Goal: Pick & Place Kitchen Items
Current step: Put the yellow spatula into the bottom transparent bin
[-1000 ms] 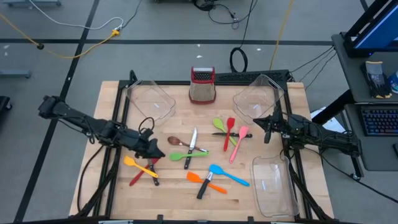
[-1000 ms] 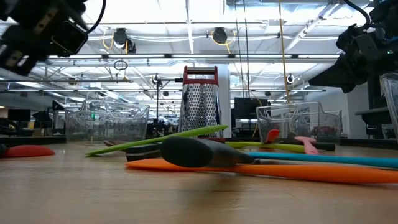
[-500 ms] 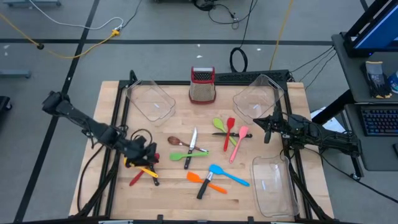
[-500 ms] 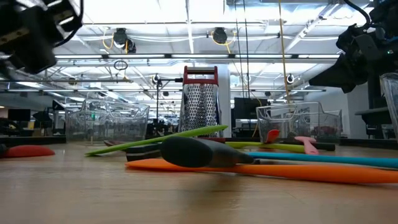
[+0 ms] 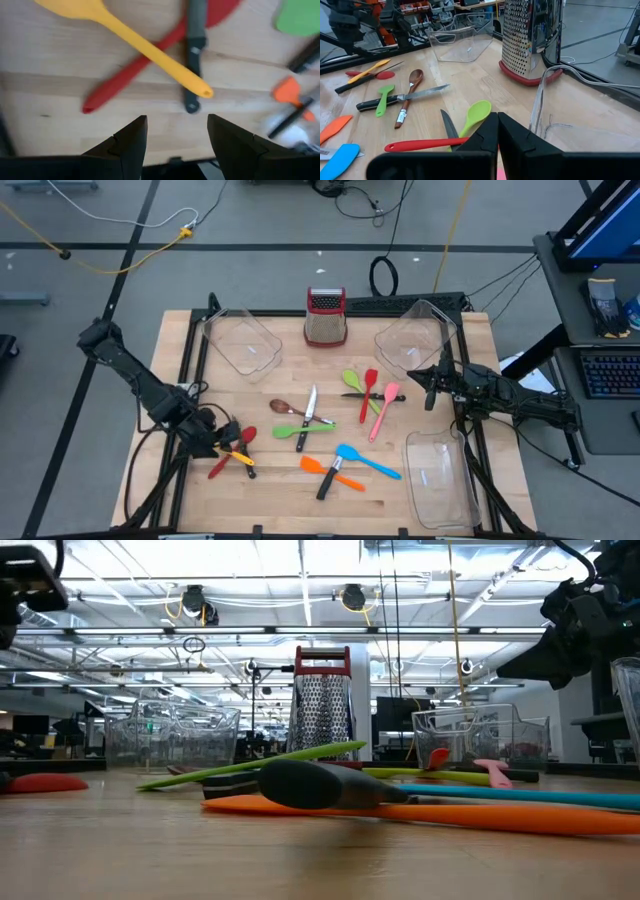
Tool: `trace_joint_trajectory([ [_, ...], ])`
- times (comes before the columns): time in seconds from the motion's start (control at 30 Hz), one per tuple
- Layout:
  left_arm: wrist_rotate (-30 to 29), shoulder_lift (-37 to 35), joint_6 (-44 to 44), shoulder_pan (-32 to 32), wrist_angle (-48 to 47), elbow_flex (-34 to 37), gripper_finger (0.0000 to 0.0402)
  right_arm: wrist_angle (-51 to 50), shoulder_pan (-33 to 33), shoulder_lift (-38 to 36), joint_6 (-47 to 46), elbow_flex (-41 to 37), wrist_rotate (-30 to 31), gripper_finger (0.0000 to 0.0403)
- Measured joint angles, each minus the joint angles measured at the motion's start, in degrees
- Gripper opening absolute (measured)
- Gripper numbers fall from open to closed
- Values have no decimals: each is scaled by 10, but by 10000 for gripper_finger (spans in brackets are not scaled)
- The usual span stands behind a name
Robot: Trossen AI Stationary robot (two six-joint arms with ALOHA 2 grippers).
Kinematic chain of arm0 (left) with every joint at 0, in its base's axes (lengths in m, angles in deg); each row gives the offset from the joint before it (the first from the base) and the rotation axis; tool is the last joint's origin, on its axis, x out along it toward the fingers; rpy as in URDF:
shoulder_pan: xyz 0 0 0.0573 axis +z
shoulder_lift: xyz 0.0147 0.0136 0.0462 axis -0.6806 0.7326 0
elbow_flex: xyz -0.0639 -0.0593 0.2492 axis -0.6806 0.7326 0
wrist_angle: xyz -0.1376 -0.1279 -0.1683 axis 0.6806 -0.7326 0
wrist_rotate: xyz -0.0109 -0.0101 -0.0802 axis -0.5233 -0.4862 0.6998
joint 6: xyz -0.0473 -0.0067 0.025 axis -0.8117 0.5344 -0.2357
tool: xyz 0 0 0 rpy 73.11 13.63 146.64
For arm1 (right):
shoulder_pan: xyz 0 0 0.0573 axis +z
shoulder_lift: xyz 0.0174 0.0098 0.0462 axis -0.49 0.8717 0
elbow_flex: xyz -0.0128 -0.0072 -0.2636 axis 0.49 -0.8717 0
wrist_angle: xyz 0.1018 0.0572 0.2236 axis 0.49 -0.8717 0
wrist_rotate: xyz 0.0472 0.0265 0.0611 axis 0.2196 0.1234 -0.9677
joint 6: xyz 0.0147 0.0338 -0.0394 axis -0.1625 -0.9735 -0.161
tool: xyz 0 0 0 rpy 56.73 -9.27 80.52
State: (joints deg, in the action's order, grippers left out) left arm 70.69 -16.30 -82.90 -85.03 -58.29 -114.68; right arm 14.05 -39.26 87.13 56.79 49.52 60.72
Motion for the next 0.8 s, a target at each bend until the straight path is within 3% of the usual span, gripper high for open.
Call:
trace_joint_trajectory([
  [0.8, -1, 0, -12, -6, -45, 0, 212, 0, 0, 0, 0, 0, 0, 0],
])
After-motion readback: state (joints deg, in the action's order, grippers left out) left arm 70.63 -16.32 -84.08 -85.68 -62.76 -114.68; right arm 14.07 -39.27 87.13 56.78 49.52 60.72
